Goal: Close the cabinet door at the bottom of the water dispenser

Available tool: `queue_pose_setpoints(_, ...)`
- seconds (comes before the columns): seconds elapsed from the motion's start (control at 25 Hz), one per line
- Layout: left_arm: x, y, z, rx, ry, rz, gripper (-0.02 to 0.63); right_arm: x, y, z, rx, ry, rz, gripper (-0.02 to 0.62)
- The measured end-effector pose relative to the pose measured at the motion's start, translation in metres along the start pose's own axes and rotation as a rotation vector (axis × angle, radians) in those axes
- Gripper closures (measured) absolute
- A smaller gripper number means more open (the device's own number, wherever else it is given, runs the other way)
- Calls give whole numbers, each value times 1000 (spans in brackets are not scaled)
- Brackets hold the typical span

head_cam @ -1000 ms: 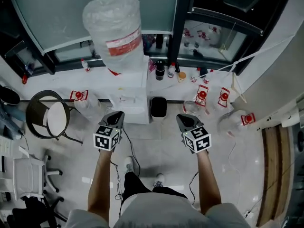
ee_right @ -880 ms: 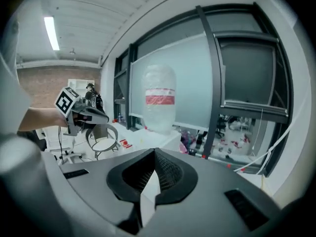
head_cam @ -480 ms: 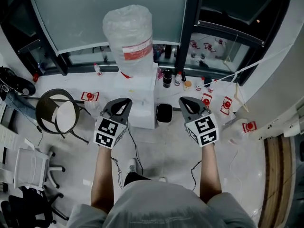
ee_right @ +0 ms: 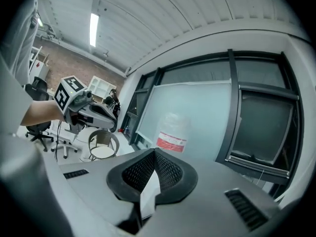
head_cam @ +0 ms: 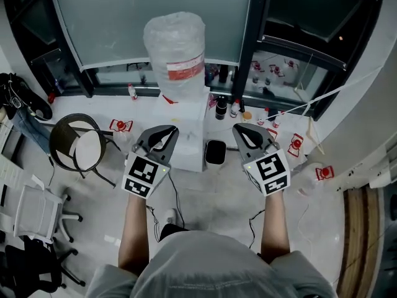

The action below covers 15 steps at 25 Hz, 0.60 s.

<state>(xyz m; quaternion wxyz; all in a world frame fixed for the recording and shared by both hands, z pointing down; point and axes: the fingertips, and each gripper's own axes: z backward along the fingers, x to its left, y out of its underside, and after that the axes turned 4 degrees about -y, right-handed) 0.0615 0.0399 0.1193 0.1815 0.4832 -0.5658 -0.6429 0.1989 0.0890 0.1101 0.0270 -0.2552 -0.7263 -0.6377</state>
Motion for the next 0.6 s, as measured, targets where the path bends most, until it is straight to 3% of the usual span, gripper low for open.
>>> queue_pose_setpoints(0.6,16,-9,20,-54,-68,-20,577,20,-22,-2,-67,-37,37,568)
